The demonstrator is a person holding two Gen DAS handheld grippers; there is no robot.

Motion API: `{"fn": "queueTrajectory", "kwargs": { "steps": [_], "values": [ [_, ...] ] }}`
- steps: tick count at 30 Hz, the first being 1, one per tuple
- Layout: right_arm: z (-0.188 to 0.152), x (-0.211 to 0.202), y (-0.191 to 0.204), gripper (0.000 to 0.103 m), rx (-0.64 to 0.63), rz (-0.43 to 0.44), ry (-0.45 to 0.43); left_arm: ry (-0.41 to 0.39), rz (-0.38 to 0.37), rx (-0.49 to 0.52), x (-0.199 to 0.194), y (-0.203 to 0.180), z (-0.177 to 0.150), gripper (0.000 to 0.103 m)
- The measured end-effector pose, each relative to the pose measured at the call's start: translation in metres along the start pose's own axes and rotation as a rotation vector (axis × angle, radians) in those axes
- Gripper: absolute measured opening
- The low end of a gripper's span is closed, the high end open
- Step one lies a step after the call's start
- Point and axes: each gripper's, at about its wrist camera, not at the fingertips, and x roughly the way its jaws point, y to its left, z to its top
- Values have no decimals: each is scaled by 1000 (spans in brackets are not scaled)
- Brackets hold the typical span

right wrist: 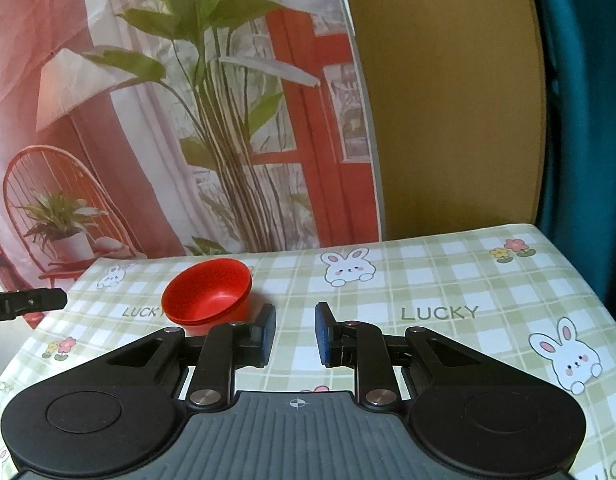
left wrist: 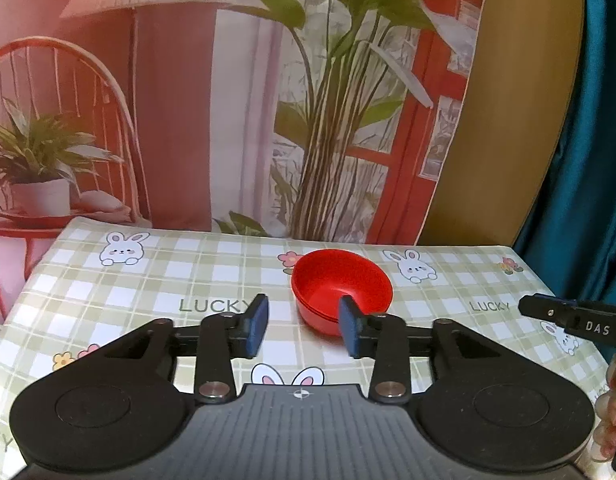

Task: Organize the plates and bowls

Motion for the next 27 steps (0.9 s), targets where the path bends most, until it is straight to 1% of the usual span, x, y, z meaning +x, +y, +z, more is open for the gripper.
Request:
{"fn": "queueTrajectory", "kwargs": {
  "steps": [4,9,14,19,22,27],
  "values": [
    [4,19,1,21,-8,8,23,20,-15,8,17,-1,4,46],
    [7,46,1,21,0,43,71,50,-33,4,43,-1,6,46],
    [15,71,-1,21,9,94,113,88,-34,-15,73,6,7,48],
    [21,96,3,21,-8,125,134,144,-40,-61,106,16,5,48],
    [22,113,9,21,-9,145,151,163,-41,-76,122,20,4,48],
    [20,138,18,21,-16,171,177,178,-59,-90,138,21,3,48]
  ]
}}
